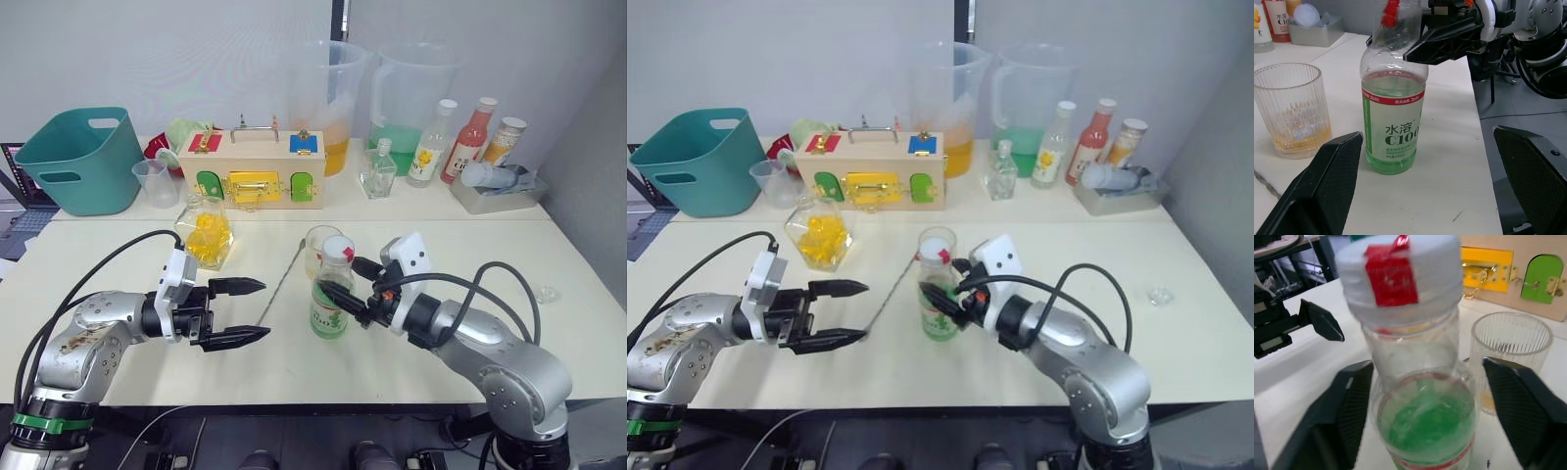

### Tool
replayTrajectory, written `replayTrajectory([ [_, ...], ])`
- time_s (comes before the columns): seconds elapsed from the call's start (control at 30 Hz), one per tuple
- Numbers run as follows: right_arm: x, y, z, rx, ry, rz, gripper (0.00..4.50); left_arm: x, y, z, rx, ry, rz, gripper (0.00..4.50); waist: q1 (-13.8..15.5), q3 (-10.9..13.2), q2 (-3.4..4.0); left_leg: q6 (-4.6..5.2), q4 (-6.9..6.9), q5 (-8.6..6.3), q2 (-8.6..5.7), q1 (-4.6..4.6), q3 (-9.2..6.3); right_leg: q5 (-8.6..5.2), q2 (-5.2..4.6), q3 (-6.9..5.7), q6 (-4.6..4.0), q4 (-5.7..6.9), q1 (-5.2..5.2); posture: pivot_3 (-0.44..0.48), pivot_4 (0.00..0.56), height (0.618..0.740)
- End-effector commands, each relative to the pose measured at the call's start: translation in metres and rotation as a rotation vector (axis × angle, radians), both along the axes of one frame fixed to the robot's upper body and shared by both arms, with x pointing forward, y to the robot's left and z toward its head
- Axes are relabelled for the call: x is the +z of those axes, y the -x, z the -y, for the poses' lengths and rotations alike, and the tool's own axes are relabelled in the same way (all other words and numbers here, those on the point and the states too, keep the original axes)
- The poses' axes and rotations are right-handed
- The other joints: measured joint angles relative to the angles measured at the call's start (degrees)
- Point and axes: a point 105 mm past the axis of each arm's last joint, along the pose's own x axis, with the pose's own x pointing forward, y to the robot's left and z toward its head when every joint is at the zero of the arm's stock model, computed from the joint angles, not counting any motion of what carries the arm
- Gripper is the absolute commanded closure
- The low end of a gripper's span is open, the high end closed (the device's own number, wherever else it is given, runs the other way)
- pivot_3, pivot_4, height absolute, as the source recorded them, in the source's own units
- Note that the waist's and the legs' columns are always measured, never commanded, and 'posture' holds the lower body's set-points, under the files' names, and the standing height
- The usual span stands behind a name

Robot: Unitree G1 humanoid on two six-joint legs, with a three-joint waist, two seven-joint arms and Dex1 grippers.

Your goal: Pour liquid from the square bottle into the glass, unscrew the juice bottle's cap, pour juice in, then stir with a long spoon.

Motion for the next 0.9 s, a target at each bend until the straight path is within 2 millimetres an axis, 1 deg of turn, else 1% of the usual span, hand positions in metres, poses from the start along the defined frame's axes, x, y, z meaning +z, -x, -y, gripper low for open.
replayTrajectory([
  [0.03,0.019,0.006,0.003,0.097,-0.016,0.067,0.04,0.011,0.003,-0.002,0.024,0.002,0.071,0.0,0.0,0.0,0.0,0.0,0.0,0.0,0.0,0.0,0.0,0.0,0.0,0.0,0.0,-0.01,0.0,0.0,0.15,0.74],
  [0.07,0.022,0.009,0.005,0.159,-0.024,0.061,0.04,0.011,0.003,-0.002,0.034,0.003,0.072,0.0,0.0,0.0,0.0,0.0,0.0,0.0,0.0,0.0,0.0,0.0,0.0,0.0,0.0,0.0,0.01,0.0,0.15,0.74],
  [0.13,0.025,0.012,0.011,0.25,0.029,0.08,0.04,0.011,0.005,-0.003,0.051,0.008,0.071,0.0,0.0,0.0,0.0,0.0,0.0,0.0,0.0,0.0,0.0,0.0,0.0,0.0,0.0,-0.02,0.02,0.0,0.15,0.74],
  [0.23,0.022,0.006,0.021,0.309,0.121,0.121,0.04,0.011,0.007,-0.004,0.065,0.009,0.074,0.0,0.0,0.0,0.0,0.0,0.0,0.0,0.0,0.0,0.0,0.0,0.0,-0.01,0.01,-0.05,0.03,0.0,0.15,0.74],
  [0.3,0.024,0.002,0.021,0.366,0.14,0.147,0.04,0.011,0.008,-0.006,0.077,0.008,0.08,0.0,0.0,0.0,-0.01,0.0,0.0,0.0,0.01,0.01,0.02,-0.01,0.01,0.0,0.01,-0.07,0.04,0.0,0.15,0.74],
  [0.43,0.03,-0.004,0.012,0.465,0.145,0.189,0.04,0.013,0.009,-0.009,0.105,0.006,0.092,0.0,-0.2,0.0,-0.01,0.0,0.0,0.0,0.04,0.01,0.04,-0.01,0.03,0.01,0.0,-0.06,0.0,0.0,0.15,0.74],
  [0.57,0.033,-0.015,0.002,0.5,0.142,0.211,0.04,0.012,0.016,-0.01,0.109,0.004,0.078,0.0,-0.1,0.0,-0.01,0.0,0.0,0.0,0.03,-0.01,0.03,-0.01,0.01,0.01,0.0,-0.03,-0.02,0.0,0.15,0.74],
  [0.7,0.031,-0.02,-0.008,0.537,0.137,0.199,0.04,0.013,0.018,-0.01,0.125,0.006,0.079,0.0,0.2,0.0,-0.01,0.0,0.0,0.0,0.01,-0.02,0.01,-0.01,-0.02,-0.01,0.0,-0.02,0.0,0.0,0.15,0.74],
  [0.73,0.031,-0.021,-0.009,0.54,0.134,0.194,0.55,0.013,0.018,-0.011,0.129,0.006,0.08,0.0,0.2,0.0,-0.01,0.0,0.0,0.0,0.01,-0.02,0.01,-0.01,-0.02,-0.01,0.0,-0.03,0.01,0.0,0.15,0.74],
  [0.77,0.03,-0.021,-0.01,0.546,0.135,0.19,0.74,0.013,0.018,-0.011,0.132,0.005,0.081,0.0,0.2,0.0,-0.01,0.0,0.0,0.0,0.0,-0.02,0.01,-0.01,-0.02,-0.01,0.0,-0.03,0.0,0.0,0.15,0.74],
  [0.87,0.031,-0.02,-0.012,0.564,0.136,0.192,1.69,0.013,0.018,-0.011,0.135,0.004,0.084,0.0,0.2,0.0,-0.01,0.0,0.0,0.0,0.01,-0.01,0.01,0.0,-0.01,-0.01,0.0,-0.02,0.0,0.0,0.15,0.74],
  [0.9,0.031,-0.019,-0.013,0.571,0.133,0.193,2.08,0.013,0.018,-0.011,0.136,0.004,0.084,0.0,0.1,0.0,-0.01,0.0,0.0,0.0,0.01,-0.02,0.01,0.0,-0.01,-0.01,0.0,-0.02,-0.01,0.0,0.15,0.74],
])
